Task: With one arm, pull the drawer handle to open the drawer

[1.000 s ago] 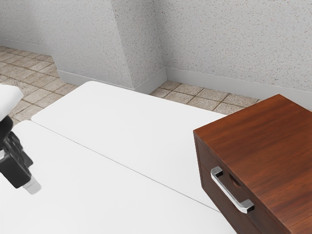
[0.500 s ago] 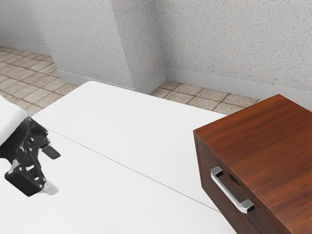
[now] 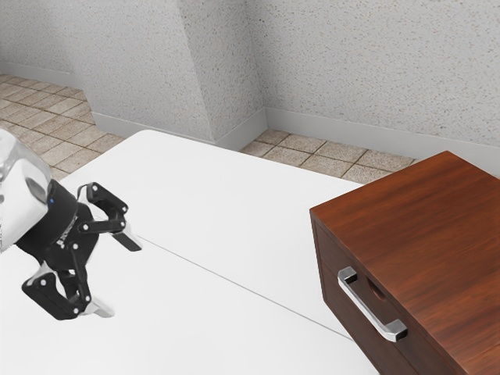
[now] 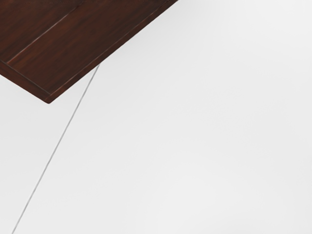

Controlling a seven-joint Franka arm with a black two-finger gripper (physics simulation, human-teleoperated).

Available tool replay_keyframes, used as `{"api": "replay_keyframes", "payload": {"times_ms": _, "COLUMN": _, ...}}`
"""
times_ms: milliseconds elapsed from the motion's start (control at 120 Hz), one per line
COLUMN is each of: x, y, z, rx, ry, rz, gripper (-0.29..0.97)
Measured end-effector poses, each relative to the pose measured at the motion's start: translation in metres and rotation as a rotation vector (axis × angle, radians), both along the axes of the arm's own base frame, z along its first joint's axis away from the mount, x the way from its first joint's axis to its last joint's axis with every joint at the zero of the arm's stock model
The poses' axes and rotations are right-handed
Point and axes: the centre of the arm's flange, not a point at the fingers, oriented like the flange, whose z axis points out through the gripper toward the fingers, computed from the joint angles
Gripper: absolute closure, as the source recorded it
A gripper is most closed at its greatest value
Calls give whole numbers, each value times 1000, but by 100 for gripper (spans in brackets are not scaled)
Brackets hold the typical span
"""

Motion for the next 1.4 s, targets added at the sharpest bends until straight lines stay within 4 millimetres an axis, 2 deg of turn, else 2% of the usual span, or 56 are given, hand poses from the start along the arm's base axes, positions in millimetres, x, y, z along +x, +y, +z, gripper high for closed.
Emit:
{"api": "replay_keyframes", "payload": {"times_ms": 108, "x": -3, "y": -24, "z": -12, "rx": 33, "ry": -19, "rz": -99, "gripper": 0}}
{"api": "replay_keyframes", "payload": {"times_ms": 217, "x": 15, "y": -24, "z": -19, "rx": -9, "ry": -3, "rz": -151, "gripper": 0}}
{"api": "replay_keyframes", "payload": {"times_ms": 283, "x": 20, "y": -37, "z": -24, "rx": 3, "ry": -6, "rz": -200, "gripper": 0}}
{"api": "replay_keyframes", "payload": {"times_ms": 600, "x": -6, "y": -114, "z": -20, "rx": 101, "ry": -122, "rz": -433, "gripper": 0}}
{"api": "replay_keyframes", "payload": {"times_ms": 733, "x": -6, "y": -124, "z": -26, "rx": 134, "ry": -152, "rz": -480, "gripper": 0}}
{"api": "replay_keyframes", "payload": {"times_ms": 1225, "x": 42, "y": -155, "z": -54, "rx": 166, "ry": -227, "rz": -571, "gripper": 0}}
{"api": "replay_keyframes", "payload": {"times_ms": 1400, "x": 48, "y": -173, "z": -60, "rx": 173, "ry": -238, "rz": -604, "gripper": 0}}
